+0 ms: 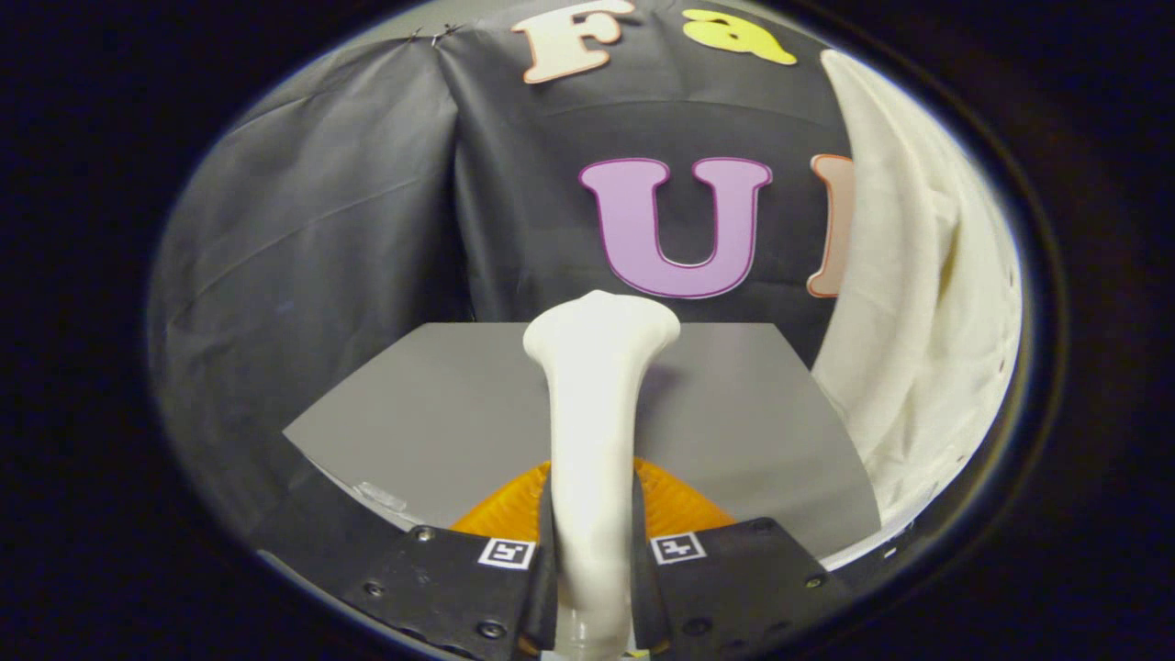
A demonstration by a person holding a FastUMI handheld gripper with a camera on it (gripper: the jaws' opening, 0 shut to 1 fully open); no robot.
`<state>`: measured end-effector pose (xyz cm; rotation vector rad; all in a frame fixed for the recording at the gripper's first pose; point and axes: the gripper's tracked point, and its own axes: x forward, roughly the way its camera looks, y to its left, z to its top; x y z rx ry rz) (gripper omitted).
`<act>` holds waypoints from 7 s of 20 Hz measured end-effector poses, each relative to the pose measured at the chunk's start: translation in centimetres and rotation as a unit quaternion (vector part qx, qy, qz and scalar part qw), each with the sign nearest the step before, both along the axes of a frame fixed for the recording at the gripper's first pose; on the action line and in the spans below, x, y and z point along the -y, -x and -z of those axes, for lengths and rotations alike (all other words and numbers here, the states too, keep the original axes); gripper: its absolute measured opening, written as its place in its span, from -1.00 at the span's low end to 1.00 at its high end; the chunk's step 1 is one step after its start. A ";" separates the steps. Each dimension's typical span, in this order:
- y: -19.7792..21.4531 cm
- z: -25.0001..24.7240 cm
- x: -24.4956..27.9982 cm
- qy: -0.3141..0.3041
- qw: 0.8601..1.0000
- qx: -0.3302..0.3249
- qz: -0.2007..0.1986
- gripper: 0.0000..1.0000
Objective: Iron the clothes twice with a garment steamer, once on the left side and once on the right side.
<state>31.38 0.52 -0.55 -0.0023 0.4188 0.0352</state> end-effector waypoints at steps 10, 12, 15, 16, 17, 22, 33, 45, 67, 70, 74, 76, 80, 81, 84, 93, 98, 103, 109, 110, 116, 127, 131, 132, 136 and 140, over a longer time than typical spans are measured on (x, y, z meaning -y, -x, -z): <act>14.3 -7.8 3.9 -0.016 0.997 0.069 0.017 -0.37; 17.1 -9.9 5.2 -0.018 0.996 0.088 0.022 -0.37; 22.1 -11.8 7.4 -0.016 0.993 0.111 0.034 -0.38; 23.4 -12.6 8.1 -0.014 0.992 0.121 0.037 -0.38; 24.5 -13.3 8.7 -0.009 0.991 0.129 0.039 -0.38; 27.8 -15.3 12.0 0.004 0.987 0.150 0.056 -0.38; 20.5 -16.2 17.3 -0.023 0.986 0.147 0.079 -0.38; 9.3 -16.5 26.5 -0.024 0.982 0.142 0.123 -0.37; 10.4 6.1 28.9 -0.051 0.995 -0.003 0.091 -0.37; 11.0 9.5 29.0 -0.048 0.995 -0.021 0.087 -0.37; 11.9 14.7 29.1 -0.060 0.993 -0.056 0.089 -0.37; 12.5 17.5 29.4 -0.055 0.991 -0.083 0.088 -0.37; 13.4 21.6 29.5 -0.050 0.988 -0.115 0.095 -0.36; 13.6 22.4 29.5 -0.052 0.987 -0.119 0.095 -0.36; 13.9 23.9 29.4 -0.057 0.985 -0.134 0.095 -0.37; 17.8 20.6 28.1 -0.057 0.988 -0.125 0.070 -0.47; 21.2 13.2 27.6 -0.034 0.994 -0.098 0.040 -0.46; 23.1 4.0 30.2 -0.007 0.998 -0.048 0.043 -0.47; 21.5 -7.5 35.8 0.020 0.997 0.032 0.066 -0.47; 21.1 -9.0 37.0 0.028 0.996 0.043 0.070 -0.48; 17.2 -16.7 42.3 0.033 0.991 0.092 0.089 -0.48; 8.9 -19.1 49.9 0.028 0.992 0.070 0.100 -0.47; 8.6 -17.8 50.4 0.035 0.994 0.058 0.082 -0.46; 8.5 -17.1 50.6 0.034 0.995 0.054 0.080 -0.46; 8.6 -14.0 50.9 0.012 0.997 0.032 0.073 -0.46; 9.2 -10.8 51.2 0.000 0.997 0.012 0.074 -0.46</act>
